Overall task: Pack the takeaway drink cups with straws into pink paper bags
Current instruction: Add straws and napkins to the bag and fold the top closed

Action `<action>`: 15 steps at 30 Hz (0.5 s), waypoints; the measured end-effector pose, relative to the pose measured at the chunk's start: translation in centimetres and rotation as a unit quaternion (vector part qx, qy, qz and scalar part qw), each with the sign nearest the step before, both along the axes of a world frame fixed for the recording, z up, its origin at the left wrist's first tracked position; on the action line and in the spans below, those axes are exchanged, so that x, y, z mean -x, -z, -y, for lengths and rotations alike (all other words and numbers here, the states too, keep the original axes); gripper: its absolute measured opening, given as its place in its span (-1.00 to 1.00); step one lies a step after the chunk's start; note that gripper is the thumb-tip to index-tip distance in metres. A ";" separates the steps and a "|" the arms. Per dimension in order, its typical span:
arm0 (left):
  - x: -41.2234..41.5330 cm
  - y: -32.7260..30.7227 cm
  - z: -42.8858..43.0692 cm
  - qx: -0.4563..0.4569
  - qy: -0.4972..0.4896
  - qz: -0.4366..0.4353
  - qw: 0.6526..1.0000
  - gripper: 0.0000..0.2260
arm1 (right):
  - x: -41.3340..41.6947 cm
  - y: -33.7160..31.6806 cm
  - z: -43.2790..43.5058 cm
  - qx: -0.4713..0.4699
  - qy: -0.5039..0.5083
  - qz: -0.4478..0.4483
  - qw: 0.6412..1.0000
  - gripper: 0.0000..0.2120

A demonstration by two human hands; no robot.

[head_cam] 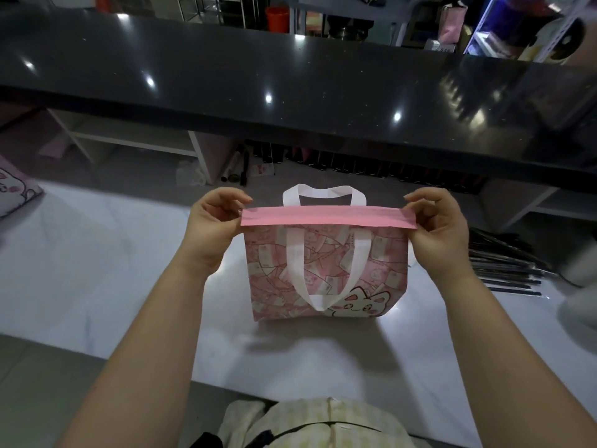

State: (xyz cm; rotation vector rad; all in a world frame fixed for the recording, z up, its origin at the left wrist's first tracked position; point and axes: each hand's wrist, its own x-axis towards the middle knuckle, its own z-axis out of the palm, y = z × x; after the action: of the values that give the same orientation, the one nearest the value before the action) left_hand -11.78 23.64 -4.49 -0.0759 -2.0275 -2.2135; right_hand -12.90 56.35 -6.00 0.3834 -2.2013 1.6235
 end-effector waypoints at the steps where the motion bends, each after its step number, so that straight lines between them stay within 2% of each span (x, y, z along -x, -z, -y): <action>1: 0.1 0.1 0.1 0.001 0.010 0.001 1.000 -0.71 | 0.1 0.1 -0.2 -0.017 -0.010 0.001 1.000 -0.52; 4: 0.2 0.0 0.7 0.045 0.038 -0.012 0.998 -0.51 | 0.2 0.0 -0.8 -0.114 -0.044 -0.015 0.992 -0.51; 6: 0.1 -0.3 1.1 0.095 0.051 -0.031 0.994 -0.48 | 0.3 -0.3 -1.1 -0.201 -0.055 -0.070 0.975 -0.51; 8: 0.0 -0.6 1.5 0.146 0.048 -0.049 0.987 -0.49 | 0.7 -0.5 -1.5 -0.268 -0.073 -0.141 0.950 -0.59; 10: -0.1 -1.1 1.8 0.206 0.033 -0.081 0.975 -0.61 | 0.9 -0.8 -1.6 -0.291 -0.082 -0.171 0.938 -0.67; 12: -0.3 -1.7 1.9 0.268 0.018 -0.108 0.957 -0.72 | 1.0 -0.9 -1.6 -0.289 -0.080 -0.164 0.940 -0.68; 15: -0.9 -2.4 2.1 0.351 0.001 -0.135 0.927 -0.65 | 0.8 -1.0 -2.0 -0.281 -0.082 -0.136 0.946 -0.70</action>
State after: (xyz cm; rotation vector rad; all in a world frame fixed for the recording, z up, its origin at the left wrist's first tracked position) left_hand -10.89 21.55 -2.13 -0.4258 -2.5133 -1.2734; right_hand -13.71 58.30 -5.00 0.9086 -2.4218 0.9043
